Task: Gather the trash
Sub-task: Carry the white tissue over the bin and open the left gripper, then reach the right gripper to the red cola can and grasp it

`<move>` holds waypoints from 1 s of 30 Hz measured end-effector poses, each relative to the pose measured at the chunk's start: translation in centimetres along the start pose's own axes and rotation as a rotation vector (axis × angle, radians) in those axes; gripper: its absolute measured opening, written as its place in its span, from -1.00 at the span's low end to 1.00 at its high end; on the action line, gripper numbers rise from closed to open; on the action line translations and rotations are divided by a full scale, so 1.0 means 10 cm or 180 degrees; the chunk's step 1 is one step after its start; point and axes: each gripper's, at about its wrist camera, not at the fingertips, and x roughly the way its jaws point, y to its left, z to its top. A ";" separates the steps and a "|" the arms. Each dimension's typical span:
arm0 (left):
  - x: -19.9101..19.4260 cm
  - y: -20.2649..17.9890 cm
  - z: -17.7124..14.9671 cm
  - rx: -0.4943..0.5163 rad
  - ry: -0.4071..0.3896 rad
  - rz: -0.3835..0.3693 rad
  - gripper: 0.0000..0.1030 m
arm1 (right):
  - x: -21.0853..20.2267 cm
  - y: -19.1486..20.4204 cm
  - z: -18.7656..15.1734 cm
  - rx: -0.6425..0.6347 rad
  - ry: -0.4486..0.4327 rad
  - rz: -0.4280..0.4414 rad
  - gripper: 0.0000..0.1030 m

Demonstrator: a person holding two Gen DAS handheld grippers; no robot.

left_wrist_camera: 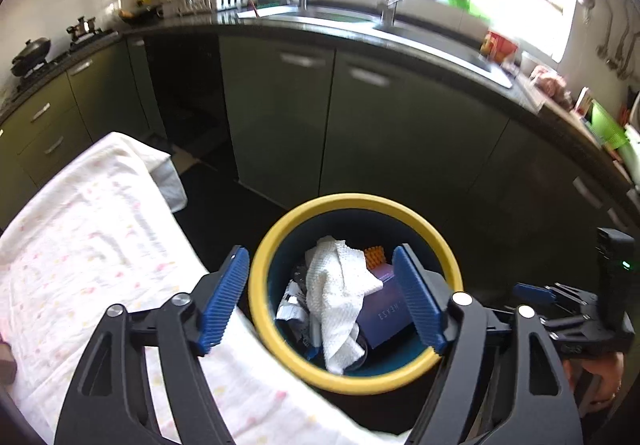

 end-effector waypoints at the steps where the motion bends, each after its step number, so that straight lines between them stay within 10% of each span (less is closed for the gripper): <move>1: -0.10 0.05 -0.04 0.0001 -0.0046 0.0013 0.52 | 0.00 0.05 0.01 -0.0031 0.0000 -0.0008 0.44; 12: -0.90 1.15 -1.06 -0.0367 -0.0052 0.0383 0.64 | 0.01 0.95 0.15 -0.0580 -0.0017 0.0121 0.44; 30: -1.94 2.85 -2.45 -0.1352 -0.0186 0.0854 0.69 | 0.86 4.05 0.22 -0.2382 0.0543 0.1198 0.44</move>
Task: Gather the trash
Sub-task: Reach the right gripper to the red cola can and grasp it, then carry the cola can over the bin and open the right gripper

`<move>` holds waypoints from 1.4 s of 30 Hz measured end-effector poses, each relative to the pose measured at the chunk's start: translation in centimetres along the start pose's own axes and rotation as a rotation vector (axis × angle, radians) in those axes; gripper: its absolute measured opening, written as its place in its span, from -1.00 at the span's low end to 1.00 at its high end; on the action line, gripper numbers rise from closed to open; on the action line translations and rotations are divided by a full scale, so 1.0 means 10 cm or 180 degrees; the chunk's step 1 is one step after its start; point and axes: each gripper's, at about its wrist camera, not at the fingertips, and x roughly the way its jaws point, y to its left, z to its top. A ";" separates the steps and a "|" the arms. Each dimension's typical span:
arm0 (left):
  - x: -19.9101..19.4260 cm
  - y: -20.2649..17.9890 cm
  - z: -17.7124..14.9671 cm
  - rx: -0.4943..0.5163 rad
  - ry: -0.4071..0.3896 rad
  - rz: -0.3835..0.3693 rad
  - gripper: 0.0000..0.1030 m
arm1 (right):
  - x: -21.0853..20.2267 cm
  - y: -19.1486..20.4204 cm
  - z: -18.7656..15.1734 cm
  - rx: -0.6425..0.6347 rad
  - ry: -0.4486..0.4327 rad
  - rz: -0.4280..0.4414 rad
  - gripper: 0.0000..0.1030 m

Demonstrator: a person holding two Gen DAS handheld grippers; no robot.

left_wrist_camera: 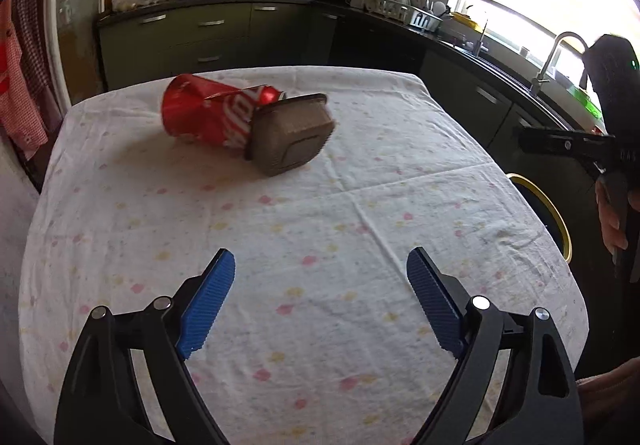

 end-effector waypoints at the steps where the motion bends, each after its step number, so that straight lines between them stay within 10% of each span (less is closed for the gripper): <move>1: -0.01 0.06 -0.02 -0.0034 0.0003 0.0016 0.69 | 0.11 0.12 0.12 -0.0104 0.0044 0.0084 0.44; 12: -0.16 0.29 -0.09 -0.0142 -0.0026 -0.0018 0.69 | 1.28 0.97 1.31 -0.1383 0.0595 0.0500 0.71; 20: -0.21 0.28 -0.08 -0.0172 -0.0024 -0.0044 0.69 | 2.10 1.06 1.51 -0.1664 0.1202 0.0469 0.71; 30: -0.18 0.29 -0.10 -0.0197 0.0003 -0.0062 0.69 | 2.34 1.10 1.37 -0.1676 0.1443 0.0399 0.31; 42: -0.30 0.19 -0.09 -0.0199 -0.0072 -0.0062 0.69 | 1.91 1.16 1.47 -0.1492 0.0958 0.0549 0.30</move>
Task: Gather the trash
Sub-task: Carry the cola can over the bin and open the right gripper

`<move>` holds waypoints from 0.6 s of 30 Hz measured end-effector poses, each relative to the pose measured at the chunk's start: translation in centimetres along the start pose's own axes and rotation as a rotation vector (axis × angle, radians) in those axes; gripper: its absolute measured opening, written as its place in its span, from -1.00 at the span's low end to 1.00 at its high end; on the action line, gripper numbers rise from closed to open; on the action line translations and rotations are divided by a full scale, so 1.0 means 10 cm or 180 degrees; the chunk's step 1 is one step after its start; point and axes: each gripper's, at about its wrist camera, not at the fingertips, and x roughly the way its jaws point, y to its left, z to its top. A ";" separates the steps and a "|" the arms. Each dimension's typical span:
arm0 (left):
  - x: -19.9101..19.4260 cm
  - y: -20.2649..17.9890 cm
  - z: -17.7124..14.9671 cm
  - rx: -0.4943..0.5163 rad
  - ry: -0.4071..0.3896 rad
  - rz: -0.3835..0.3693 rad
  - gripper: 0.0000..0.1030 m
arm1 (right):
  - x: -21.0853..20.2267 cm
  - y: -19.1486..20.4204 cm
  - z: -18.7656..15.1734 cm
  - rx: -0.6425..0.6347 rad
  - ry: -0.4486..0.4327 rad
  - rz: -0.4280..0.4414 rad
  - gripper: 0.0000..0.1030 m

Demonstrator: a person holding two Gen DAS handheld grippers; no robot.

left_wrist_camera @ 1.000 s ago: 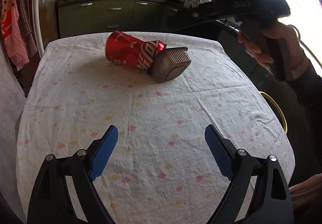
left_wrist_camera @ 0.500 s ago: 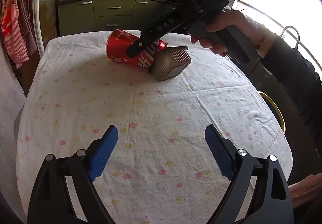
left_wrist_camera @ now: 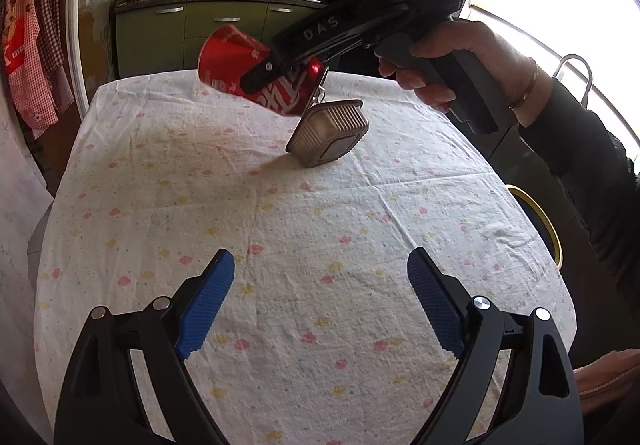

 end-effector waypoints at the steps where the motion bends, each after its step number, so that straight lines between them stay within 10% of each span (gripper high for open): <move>1: -0.02 -0.01 0.00 0.0005 -0.0005 0.0000 0.69 | -0.07 0.02 -0.02 0.0001 -0.0053 0.0002 0.30; 10: -0.16 -0.19 -0.04 0.0084 -0.0059 -0.0015 0.70 | -0.87 0.13 -0.58 0.0264 -0.0470 -0.0124 0.30; 18: -0.20 -0.50 -0.16 0.0251 -0.0051 -0.0102 0.70 | -1.70 -0.04 -1.94 0.1045 -0.0697 -0.0398 0.30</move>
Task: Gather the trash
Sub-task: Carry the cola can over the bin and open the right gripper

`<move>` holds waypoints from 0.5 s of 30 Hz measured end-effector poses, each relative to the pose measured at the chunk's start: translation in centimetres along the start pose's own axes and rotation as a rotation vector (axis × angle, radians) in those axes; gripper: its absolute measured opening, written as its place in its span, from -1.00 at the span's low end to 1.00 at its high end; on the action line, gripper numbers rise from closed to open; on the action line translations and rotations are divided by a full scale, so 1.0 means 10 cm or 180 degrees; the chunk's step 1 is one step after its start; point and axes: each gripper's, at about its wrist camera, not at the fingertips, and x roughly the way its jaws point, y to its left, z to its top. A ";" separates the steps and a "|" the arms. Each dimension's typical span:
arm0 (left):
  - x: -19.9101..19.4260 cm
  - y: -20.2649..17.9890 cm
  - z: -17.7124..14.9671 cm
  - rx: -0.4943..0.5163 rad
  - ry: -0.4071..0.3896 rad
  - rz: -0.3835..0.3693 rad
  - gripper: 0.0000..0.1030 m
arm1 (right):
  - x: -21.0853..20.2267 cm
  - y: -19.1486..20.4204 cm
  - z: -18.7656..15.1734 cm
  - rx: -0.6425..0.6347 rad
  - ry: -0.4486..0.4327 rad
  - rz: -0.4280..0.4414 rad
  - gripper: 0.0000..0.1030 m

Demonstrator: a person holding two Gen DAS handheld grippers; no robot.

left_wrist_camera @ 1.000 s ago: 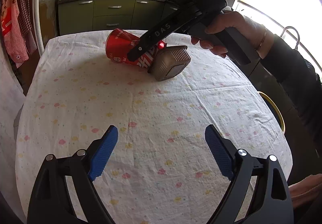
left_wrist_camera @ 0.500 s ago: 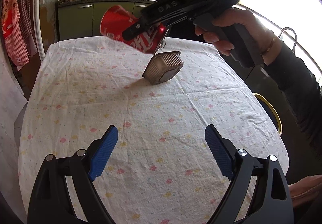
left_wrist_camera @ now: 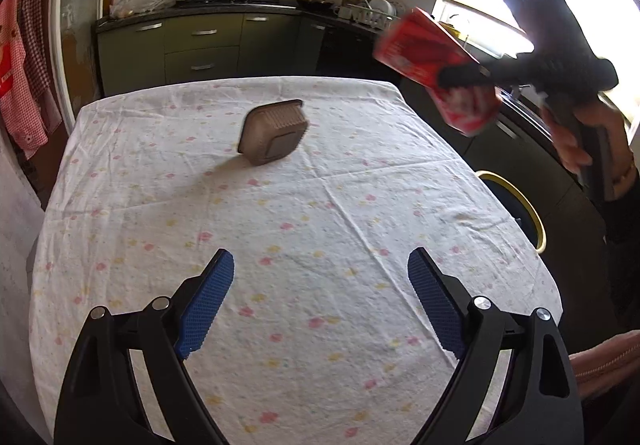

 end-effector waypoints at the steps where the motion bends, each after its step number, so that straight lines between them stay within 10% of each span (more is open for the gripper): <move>1: 0.01 -0.05 -0.02 0.0020 0.0008 -0.0024 0.70 | -0.10 -0.09 -0.13 0.0099 -0.0008 -0.0081 0.30; 15: 0.14 -0.71 0.00 0.0359 0.0086 -0.0172 0.70 | -0.70 -1.94 -1.96 0.1790 0.0450 -0.1154 0.30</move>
